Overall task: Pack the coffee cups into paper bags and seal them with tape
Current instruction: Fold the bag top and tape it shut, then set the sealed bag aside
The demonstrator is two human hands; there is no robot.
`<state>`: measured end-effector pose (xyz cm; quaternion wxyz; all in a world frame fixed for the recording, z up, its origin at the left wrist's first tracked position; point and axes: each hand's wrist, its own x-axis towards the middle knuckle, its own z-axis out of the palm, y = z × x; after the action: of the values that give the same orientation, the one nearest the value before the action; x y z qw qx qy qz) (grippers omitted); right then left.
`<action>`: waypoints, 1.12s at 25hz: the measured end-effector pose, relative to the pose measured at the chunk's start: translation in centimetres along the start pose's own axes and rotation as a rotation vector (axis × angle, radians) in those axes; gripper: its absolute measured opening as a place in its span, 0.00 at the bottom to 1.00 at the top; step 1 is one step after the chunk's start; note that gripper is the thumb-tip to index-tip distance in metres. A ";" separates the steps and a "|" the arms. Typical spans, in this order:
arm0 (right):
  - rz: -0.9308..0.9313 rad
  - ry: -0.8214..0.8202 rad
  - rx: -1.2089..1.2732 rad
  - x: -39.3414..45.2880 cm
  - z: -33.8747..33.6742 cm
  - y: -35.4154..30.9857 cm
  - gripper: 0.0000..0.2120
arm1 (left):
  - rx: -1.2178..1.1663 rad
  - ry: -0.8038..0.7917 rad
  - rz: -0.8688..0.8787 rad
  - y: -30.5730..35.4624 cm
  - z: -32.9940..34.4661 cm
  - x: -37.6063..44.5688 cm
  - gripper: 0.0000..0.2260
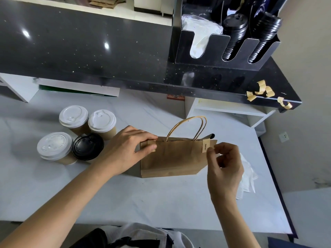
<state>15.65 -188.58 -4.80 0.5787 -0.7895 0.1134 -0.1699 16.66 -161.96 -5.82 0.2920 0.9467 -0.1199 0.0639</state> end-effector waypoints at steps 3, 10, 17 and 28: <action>-0.014 0.039 0.025 1.2 -1.1 1.4 0.10 | -0.012 -0.006 -0.020 0.1 0.2 -0.2 0.18; 0.051 -0.281 -0.010 2.0 -1.2 5.7 0.19 | -0.234 0.141 -0.170 1.1 2.0 -1.4 0.32; 0.131 -0.566 0.019 1.3 -1.5 8.5 0.32 | -0.645 0.260 -0.505 1.8 6.7 -6.0 0.43; -0.030 -0.597 0.010 2.3 -1.6 6.6 0.35 | -0.685 0.296 -0.519 6.0 6.5 -6.6 0.40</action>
<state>17.26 -192.83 -10.35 0.5876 -0.8034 -0.0743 0.0608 9.04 -169.25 -9.21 0.6087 0.7750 0.1500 0.0799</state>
